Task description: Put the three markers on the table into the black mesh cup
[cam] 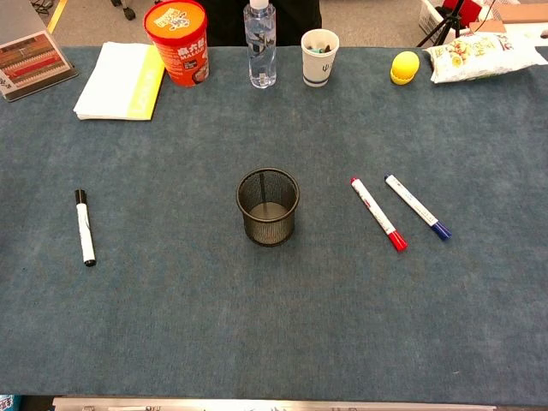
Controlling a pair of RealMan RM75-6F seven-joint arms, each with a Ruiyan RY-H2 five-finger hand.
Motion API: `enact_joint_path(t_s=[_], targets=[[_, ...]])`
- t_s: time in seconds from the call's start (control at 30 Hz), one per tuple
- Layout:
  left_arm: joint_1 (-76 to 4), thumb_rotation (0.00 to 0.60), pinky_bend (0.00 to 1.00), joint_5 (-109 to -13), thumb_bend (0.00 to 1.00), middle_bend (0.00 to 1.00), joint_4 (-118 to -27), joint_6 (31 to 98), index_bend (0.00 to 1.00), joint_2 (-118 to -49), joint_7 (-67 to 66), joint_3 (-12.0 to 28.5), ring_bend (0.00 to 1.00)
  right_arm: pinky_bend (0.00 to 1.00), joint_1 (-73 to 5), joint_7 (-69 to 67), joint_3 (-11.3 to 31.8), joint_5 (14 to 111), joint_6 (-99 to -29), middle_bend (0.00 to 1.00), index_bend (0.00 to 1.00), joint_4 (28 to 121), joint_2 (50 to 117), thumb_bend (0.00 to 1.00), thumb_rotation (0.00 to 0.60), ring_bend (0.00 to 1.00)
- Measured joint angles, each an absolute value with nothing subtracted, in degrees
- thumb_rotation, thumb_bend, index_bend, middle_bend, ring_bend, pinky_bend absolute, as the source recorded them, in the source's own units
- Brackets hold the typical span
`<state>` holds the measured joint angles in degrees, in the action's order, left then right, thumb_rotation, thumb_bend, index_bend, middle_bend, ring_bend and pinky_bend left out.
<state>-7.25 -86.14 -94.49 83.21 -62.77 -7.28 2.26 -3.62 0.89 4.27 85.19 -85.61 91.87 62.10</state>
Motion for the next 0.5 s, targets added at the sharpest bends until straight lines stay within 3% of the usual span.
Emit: enact_joint_path(t_s=[0.5], targets=[[-8.02, 0.600, 0.16, -87.28, 0.23, 0.19, -93.51, 81.85, 0.30, -62.26, -4.94, 1.66, 0.12, 0.18, -3.63, 0.62, 4.59, 85.48, -86.08, 0.26, 0.18, 92.34, 61.39, 0.09, 0.600, 0.10]])
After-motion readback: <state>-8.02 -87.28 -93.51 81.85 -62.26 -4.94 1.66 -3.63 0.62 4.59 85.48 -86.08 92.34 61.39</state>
